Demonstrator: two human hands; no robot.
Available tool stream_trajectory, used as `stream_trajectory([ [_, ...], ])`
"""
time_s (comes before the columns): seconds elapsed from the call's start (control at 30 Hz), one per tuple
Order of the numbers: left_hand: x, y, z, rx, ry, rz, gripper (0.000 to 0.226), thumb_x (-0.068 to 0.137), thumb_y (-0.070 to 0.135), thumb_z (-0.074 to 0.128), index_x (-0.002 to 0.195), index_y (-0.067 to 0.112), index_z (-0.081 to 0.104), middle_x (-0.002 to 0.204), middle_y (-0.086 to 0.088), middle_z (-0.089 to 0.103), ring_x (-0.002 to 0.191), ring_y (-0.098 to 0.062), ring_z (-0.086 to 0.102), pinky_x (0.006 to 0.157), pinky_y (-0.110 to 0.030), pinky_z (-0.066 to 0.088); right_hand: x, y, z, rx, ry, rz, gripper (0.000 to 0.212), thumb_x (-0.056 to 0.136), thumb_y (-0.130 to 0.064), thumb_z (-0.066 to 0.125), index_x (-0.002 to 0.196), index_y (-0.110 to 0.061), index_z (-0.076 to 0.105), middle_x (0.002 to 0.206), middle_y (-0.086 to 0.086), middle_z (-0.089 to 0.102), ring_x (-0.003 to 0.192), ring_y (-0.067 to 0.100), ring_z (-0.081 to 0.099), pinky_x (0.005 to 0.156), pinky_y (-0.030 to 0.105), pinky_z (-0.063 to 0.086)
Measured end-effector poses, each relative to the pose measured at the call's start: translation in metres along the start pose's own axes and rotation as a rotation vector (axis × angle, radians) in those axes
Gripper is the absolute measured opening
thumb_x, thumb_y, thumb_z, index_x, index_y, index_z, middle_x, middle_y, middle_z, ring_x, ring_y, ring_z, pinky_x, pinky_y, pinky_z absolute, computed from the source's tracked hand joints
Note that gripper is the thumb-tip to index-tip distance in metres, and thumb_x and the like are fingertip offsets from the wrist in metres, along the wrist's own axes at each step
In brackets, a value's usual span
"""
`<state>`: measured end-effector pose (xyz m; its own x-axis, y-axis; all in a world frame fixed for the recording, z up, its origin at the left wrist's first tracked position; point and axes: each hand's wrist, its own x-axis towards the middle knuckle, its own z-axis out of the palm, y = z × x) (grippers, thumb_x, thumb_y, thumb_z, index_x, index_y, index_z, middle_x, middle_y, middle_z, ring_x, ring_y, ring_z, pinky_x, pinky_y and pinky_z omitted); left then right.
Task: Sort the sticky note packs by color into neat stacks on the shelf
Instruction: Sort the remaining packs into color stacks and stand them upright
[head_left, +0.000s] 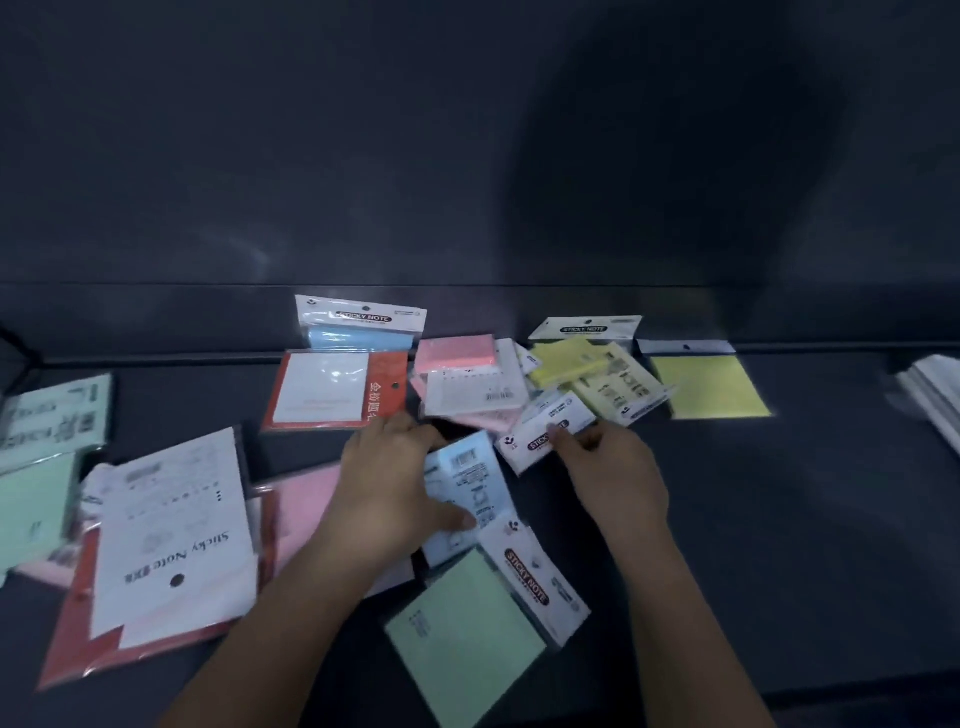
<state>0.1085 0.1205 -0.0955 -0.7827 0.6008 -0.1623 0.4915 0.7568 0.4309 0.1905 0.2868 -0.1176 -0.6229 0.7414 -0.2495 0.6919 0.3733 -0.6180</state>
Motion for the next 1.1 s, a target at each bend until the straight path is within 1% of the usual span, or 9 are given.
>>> stream_trajectory([
  [0.17, -0.020, -0.003, -0.005, -0.337, 0.191, -0.063, 0.022, 0.075, 0.027, 0.076, 0.070, 0.025, 0.054, 0.074, 0.012, 0.064, 0.067, -0.007, 0.060, 0.055, -0.026, 0.043, 0.004, 0.003, -0.003, 0.295, 0.009, -0.055, 0.018, 0.089, -0.021, 0.052, 0.075, -0.012, 0.060, 0.059, 0.000, 0.064, 0.056, 0.018, 0.059, 0.061, 0.034, 0.051],
  [0.23, -0.020, -0.011, -0.010, -0.319, 0.222, -0.105, 0.017, 0.078, 0.029, 0.072, 0.073, 0.023, 0.058, 0.073, 0.008, 0.066, 0.069, -0.013, 0.062, 0.059, -0.032, 0.045, 0.004, 0.006, -0.009, 0.200, 0.062, -0.153, 0.015, 0.090, -0.027, 0.053, 0.094, -0.016, 0.062, 0.076, 0.000, 0.068, 0.077, 0.022, 0.064, 0.073, 0.039, 0.053],
  [0.33, -0.014, -0.019, -0.014, -0.311, 0.193, -0.145, 0.009, 0.081, 0.027, 0.069, 0.078, 0.025, 0.061, 0.079, 0.006, 0.067, 0.076, -0.017, 0.062, 0.064, -0.032, 0.045, 0.003, -0.001, -0.017, 0.005, -0.028, -0.207, 0.043, 0.089, -0.047, 0.051, 0.126, -0.025, 0.049, 0.103, 0.001, 0.062, 0.103, 0.025, 0.056, 0.087, 0.038, 0.047],
  [0.5, -0.006, -0.023, -0.019, -0.546, 0.149, -0.163, 0.008, 0.083, 0.012, 0.067, 0.078, 0.016, 0.063, 0.077, -0.003, 0.070, 0.069, -0.018, 0.064, 0.066, -0.030, 0.048, 0.003, 0.001, -0.006, 0.050, -0.117, -0.205, 0.034, 0.086, -0.056, 0.048, 0.108, -0.030, 0.049, 0.085, 0.001, 0.063, 0.085, 0.029, 0.063, 0.078, 0.045, 0.053],
  [0.63, -0.010, -0.029, -0.023, -0.733, 0.104, -0.204, 0.007, 0.085, 0.008, 0.064, 0.080, 0.005, 0.060, 0.071, -0.004, 0.072, 0.061, -0.014, 0.062, 0.058, -0.022, 0.046, 0.008, -0.003, -0.002, -0.027, -0.179, -0.205, 0.057, 0.089, -0.055, 0.042, 0.140, -0.035, 0.028, 0.101, 0.007, 0.063, 0.099, 0.033, 0.062, 0.085, 0.045, 0.052],
  [0.7, -0.012, -0.034, -0.028, -0.801, 0.102, -0.241, 0.008, 0.087, 0.008, 0.062, 0.082, 0.002, 0.058, 0.071, -0.004, 0.073, 0.061, -0.012, 0.065, 0.058, -0.023, 0.046, 0.012, -0.007, -0.002, -0.048, -0.180, -0.161, 0.055, 0.087, -0.056, 0.043, 0.136, -0.032, 0.033, 0.102, 0.010, 0.066, 0.094, 0.032, 0.064, 0.084, 0.044, 0.052],
  [0.9, -0.021, -0.045, -0.041, -1.049, 0.264, -0.327, 0.007, 0.091, 0.014, 0.055, 0.086, 0.010, 0.057, 0.059, 0.003, 0.070, 0.052, -0.005, 0.063, 0.043, -0.016, 0.045, 0.009, -0.010, 0.002, 0.075, -0.035, -0.125, 0.031, 0.085, -0.046, 0.056, 0.079, -0.019, 0.043, 0.078, 0.009, 0.065, 0.073, 0.030, 0.064, 0.070, 0.043, 0.054],
  [1.0, -0.023, -0.050, -0.044, -1.109, 0.348, -0.379, 0.008, 0.091, 0.009, 0.056, 0.098, 0.010, 0.055, 0.068, 0.000, 0.068, 0.045, 0.000, 0.060, 0.036, -0.013, 0.041, 0.005, -0.009, 0.002, 0.306, -0.041, -0.096, 0.024, 0.087, -0.022, 0.061, 0.070, -0.014, 0.045, 0.078, 0.013, 0.064, 0.062, 0.024, 0.064, 0.059, 0.040, 0.056],
  [1.1, -0.027, -0.055, -0.040, -1.133, 0.282, -0.388, 0.028, 0.087, 0.000, 0.058, 0.110, 0.013, 0.052, 0.082, -0.003, 0.068, 0.060, -0.009, 0.067, 0.046, -0.020, 0.049, -0.002, -0.015, 0.000, 0.652, -0.129, 0.007, 0.021, 0.086, -0.010, 0.064, 0.072, -0.007, 0.048, 0.090, 0.018, 0.063, 0.072, 0.020, 0.067, 0.051, 0.025, 0.056],
])
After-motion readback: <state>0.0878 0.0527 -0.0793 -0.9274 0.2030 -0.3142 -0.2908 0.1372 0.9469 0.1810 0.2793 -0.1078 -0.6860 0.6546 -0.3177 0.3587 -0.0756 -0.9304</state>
